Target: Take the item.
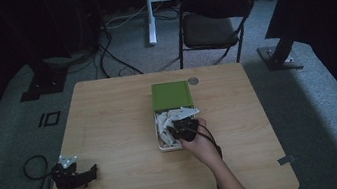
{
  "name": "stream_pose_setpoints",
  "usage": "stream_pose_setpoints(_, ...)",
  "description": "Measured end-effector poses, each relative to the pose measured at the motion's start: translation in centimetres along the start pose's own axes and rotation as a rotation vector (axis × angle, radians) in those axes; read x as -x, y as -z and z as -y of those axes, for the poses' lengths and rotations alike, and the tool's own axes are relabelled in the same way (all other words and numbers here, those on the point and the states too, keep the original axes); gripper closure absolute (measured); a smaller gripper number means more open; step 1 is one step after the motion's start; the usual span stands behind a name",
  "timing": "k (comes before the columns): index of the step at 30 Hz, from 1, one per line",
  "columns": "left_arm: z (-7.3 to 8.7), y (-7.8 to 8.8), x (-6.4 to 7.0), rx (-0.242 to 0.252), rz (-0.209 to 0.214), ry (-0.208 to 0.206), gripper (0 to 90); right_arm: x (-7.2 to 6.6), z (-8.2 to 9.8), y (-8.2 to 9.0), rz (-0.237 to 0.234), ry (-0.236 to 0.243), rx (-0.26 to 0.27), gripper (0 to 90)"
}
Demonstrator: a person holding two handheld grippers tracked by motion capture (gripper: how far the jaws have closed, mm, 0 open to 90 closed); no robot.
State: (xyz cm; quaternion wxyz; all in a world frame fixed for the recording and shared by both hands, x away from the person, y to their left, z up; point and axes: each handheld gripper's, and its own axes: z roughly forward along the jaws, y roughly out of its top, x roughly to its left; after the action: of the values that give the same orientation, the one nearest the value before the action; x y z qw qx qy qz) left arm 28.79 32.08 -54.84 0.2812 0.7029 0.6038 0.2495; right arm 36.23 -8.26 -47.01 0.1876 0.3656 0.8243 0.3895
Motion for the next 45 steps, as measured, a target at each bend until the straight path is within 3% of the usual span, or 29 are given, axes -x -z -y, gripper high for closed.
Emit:
stream_pose_setpoints(12, 0.0, 0.0, 0.0, 0.001, 0.0, 0.001, 3.1, 0.4, -1.2, 2.5, -0.024, -0.004, 0.075, 73.4)
stream_pose_setpoints(19, 0.0, 0.0, 0.0, 0.0, 0.0, 0.001, 3.1, 1.2, -1.8, 4.2, -0.027, -0.029, 0.119, 73.8)
stream_pose_setpoints(34, 0.0, 0.0, 0.0, 0.0, 0.0, 0.001, 3.1, 5.4, -1.3, 7.2, 0.081, -0.092, 0.176, 74.0)
stream_pose_setpoints(45, 0.0, 0.0, 0.0, 0.0, 0.0, 0.001, 3.1, 8.8, 0.4, 7.7, 0.145, -0.146, 0.211, 74.0)
